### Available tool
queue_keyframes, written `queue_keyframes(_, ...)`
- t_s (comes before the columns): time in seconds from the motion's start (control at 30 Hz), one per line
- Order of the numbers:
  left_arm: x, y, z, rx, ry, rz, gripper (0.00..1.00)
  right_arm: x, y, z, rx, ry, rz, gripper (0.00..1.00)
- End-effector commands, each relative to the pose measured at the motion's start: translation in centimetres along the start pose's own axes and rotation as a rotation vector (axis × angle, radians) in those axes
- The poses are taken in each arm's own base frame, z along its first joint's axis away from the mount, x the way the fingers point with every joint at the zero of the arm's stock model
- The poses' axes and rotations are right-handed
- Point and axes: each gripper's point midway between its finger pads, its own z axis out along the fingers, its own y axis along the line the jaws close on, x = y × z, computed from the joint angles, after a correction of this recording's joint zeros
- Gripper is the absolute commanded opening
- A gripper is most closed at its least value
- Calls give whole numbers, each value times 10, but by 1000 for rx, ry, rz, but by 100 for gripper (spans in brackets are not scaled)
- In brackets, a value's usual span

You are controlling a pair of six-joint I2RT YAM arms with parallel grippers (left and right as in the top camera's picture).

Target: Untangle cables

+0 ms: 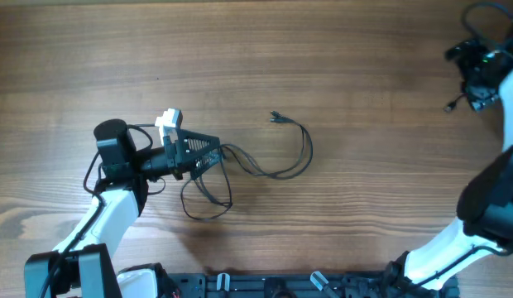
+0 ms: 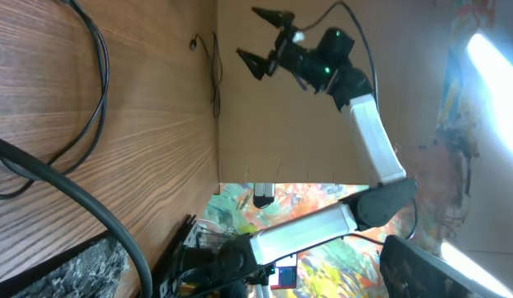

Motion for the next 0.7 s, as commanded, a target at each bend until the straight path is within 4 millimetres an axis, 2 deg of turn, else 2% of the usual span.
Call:
queue_keyframes(0.0,1,3,1,-4,1,-12,100,11,-26,41,152,13,-69,100)
queue_keyframes(0.13,1,3,1,-4,1,-12,100,37,-57,92,222,133,-22,100)
queue_keyframes(0.2,1,3,1,-4,1,-12,100,41,-62,103,231,146,-20,100)
queue_keyframes(0.37,1,3,1,-4,1,-12,100,31,-62,111,230,99,-13,100)
queue_keyframes(0.43,1,3,1,-4,1,-12,100,25,-72,109,285,61,-20,99)
queue_keyframes(0.53,1,3,1,-4,1,-11,100,18,-79,107,327,29,-22,90)
queue_keyframes(0.6,1,3,1,-4,0,-12,100,17,-80,108,327,27,-19,77)
queue_keyframes(0.67,1,3,1,-4,1,-12,100,18,-81,109,329,31,-20,61)
